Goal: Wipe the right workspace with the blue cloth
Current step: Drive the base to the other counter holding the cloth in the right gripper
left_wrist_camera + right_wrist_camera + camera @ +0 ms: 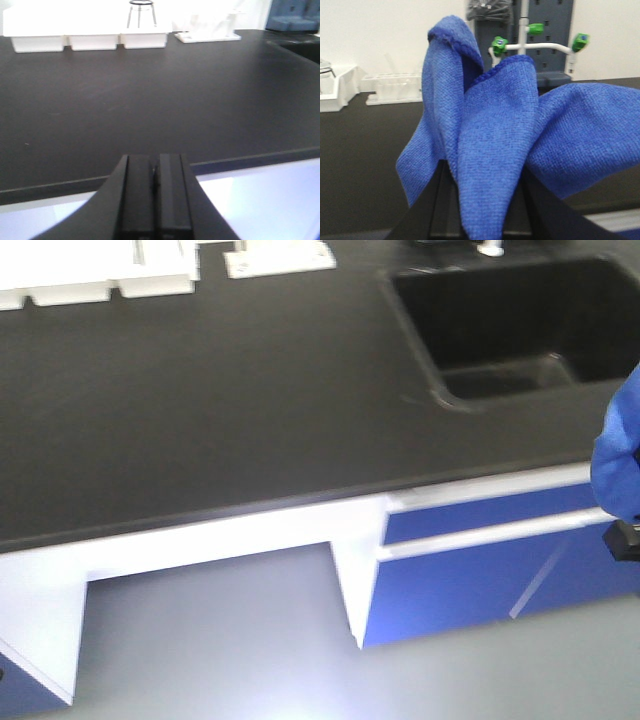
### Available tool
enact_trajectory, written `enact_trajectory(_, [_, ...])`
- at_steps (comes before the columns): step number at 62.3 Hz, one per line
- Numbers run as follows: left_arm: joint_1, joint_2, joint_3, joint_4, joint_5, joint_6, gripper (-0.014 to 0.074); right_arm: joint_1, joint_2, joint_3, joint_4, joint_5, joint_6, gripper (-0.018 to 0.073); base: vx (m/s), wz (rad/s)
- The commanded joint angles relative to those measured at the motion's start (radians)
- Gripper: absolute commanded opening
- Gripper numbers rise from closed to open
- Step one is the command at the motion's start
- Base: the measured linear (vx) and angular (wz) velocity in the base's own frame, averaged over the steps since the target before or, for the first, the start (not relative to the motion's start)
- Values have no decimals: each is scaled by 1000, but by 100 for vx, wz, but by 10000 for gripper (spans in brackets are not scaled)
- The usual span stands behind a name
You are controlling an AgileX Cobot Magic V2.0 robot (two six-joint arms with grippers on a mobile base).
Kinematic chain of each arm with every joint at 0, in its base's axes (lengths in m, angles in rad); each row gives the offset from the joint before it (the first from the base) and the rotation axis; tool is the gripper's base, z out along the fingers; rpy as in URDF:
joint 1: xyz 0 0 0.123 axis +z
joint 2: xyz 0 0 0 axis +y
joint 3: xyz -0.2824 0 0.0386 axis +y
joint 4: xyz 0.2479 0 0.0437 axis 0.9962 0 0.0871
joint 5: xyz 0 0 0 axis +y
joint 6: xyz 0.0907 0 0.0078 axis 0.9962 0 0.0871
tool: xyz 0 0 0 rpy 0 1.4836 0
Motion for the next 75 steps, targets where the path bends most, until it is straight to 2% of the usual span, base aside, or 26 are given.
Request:
enact_trajectory(1, [-4, -15, 30, 1, -85, -8, -6, -5, 6, -29, -7, -88, -6, 0, -28, -41])
enact_trajectory(75, [-4, -15, 30, 1, -85, -8, -6, -5, 6, -29, -7, -88, -6, 0, -26, -54])
